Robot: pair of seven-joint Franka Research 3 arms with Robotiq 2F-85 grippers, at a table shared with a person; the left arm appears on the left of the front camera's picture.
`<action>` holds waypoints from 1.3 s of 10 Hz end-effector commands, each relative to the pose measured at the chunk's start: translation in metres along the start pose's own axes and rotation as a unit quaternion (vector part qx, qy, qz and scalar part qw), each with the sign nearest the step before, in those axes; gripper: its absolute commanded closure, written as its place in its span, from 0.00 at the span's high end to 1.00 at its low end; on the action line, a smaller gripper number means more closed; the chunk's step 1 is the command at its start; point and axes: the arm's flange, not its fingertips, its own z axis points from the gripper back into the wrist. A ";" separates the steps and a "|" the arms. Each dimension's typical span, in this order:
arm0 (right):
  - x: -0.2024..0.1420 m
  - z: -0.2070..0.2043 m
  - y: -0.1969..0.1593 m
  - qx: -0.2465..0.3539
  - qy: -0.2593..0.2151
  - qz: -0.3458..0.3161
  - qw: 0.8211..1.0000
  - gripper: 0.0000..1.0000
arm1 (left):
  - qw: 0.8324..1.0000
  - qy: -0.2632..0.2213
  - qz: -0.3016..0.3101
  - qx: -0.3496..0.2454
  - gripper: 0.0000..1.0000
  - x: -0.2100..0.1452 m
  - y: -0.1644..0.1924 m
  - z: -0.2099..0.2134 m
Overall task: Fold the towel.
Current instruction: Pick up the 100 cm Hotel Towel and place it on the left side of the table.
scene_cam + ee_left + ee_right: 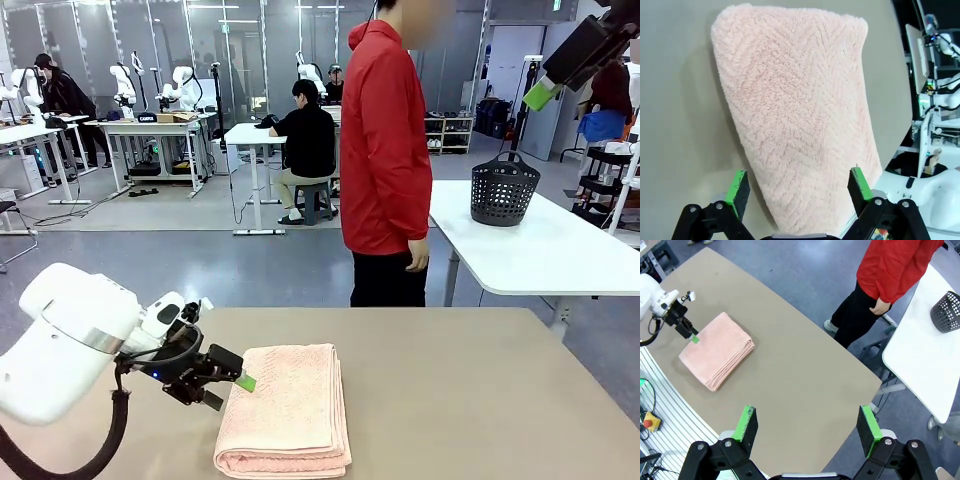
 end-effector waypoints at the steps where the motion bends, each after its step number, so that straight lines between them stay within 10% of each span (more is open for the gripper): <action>1: -0.001 0.001 -0.001 -0.002 0.001 0.006 1.000 1.00 | 1.000 -0.010 -0.005 -0.020 1.00 0.005 0.006 -0.022; 2: -0.001 0.001 -0.001 -0.002 0.001 0.006 1.000 1.00 | 1.000 -0.004 -0.001 -0.023 1.00 0.005 0.005 -0.029; 4: -0.001 0.001 -0.001 -0.002 0.001 0.006 1.000 1.00 | 1.000 0.010 0.003 -0.026 0.40 0.007 0.006 -0.035; 5: -0.001 0.001 -0.001 -0.002 0.001 0.006 1.000 1.00 | 0.999 0.014 0.010 -0.030 0.40 0.007 0.008 -0.036; 6: -0.001 0.001 -0.001 -0.002 0.001 0.006 1.000 1.00 | 0.999 0.010 0.013 -0.028 0.00 0.006 0.009 -0.035; 7: -0.001 0.001 -0.001 -0.002 0.001 0.006 1.000 1.00 | 0.999 0.011 0.018 -0.026 0.24 0.005 0.010 -0.032; 8: -0.001 0.001 -0.001 -0.002 0.001 0.006 1.000 1.00 | 0.999 0.013 0.017 -0.024 0.00 0.003 0.012 -0.028; 13: -0.001 0.001 -0.001 -0.002 0.001 0.006 1.000 1.00 | 1.000 0.028 0.004 -0.009 0.00 -0.002 0.022 -0.009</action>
